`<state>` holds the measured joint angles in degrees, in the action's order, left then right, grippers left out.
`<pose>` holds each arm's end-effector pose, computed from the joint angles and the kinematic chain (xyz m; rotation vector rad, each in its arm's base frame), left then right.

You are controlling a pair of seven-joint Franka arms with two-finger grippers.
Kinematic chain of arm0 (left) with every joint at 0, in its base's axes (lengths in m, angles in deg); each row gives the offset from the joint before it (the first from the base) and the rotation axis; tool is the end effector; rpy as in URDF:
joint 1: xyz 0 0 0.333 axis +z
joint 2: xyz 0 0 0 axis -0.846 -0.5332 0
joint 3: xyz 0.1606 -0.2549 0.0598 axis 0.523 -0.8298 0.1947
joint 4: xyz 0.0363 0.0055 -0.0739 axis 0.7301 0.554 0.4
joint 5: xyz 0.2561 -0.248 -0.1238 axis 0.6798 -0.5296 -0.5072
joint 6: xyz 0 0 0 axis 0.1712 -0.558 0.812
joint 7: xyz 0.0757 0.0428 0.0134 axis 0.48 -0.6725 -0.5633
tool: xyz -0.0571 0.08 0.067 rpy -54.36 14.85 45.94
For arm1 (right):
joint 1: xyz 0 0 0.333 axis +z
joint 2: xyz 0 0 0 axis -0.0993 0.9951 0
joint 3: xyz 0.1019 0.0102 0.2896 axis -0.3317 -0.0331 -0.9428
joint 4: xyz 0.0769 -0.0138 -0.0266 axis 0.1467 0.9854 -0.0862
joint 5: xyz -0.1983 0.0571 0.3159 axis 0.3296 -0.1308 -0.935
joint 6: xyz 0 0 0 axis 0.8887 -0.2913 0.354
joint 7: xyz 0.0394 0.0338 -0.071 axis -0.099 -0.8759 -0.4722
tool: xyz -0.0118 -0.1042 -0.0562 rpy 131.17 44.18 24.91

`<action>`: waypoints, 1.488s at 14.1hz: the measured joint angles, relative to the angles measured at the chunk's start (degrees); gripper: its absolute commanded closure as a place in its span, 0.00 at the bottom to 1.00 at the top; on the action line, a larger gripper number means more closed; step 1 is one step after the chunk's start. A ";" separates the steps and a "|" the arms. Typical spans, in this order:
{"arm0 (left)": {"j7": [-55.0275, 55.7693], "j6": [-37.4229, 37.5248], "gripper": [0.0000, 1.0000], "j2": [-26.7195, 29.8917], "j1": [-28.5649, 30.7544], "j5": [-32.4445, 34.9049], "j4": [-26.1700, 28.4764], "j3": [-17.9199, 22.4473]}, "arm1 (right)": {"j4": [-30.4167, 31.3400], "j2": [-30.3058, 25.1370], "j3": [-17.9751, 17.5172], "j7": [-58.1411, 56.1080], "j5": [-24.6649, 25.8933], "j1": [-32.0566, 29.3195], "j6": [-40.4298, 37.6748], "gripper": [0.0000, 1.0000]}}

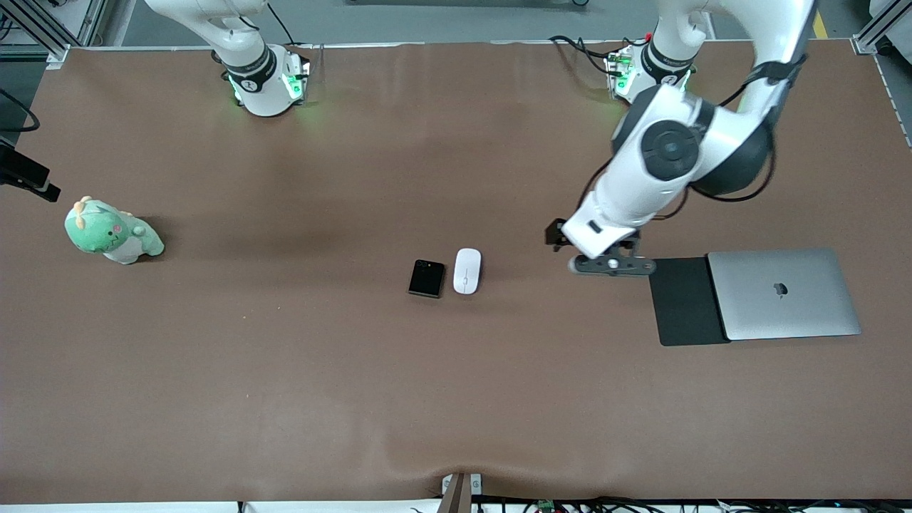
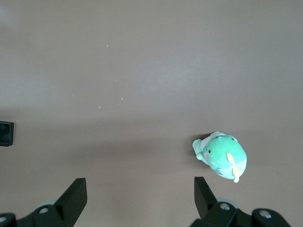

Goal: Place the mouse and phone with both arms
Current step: 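Move the left gripper over the white mouse, then lower the left gripper and grasp the white mouse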

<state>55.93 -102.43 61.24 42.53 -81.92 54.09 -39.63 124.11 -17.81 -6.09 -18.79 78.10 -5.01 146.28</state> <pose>0.5405 -0.3082 0.3908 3.0686 -0.0780 -0.0594 0.5394 -0.0741 0.6240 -3.1275 0.0942 -0.0336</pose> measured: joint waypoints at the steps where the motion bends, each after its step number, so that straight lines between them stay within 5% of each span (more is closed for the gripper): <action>1: 0.81 -0.21 0.00 -1.64 -1.03 0.00 -0.91 -0.01 | 0.01 0.24 0.02 0.00 0.01 0.00 0.01 0.00; 10: 17.58 -7.27 0.00 -17.13 -12.82 7.36 -5.93 0.00 | -0.06 0.73 0.10 -0.01 1.45 -0.15 0.16 0.00; 15: 20.41 -9.25 0.00 -24.69 -14.93 7.64 -12.00 0.09 | -0.06 0.73 0.04 -0.04 1.63 -0.15 0.21 0.00; 21: 20.41 -14.94 0.00 -28.92 -15.39 8.42 -13.09 0.20 | -0.06 0.74 -0.03 -0.08 1.63 -0.15 0.23 0.00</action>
<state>76.33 -117.36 32.32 27.14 -73.50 41.00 -39.43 124.05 -17.07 -6.12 -18.87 79.73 -5.16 146.51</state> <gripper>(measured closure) 0.000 0.000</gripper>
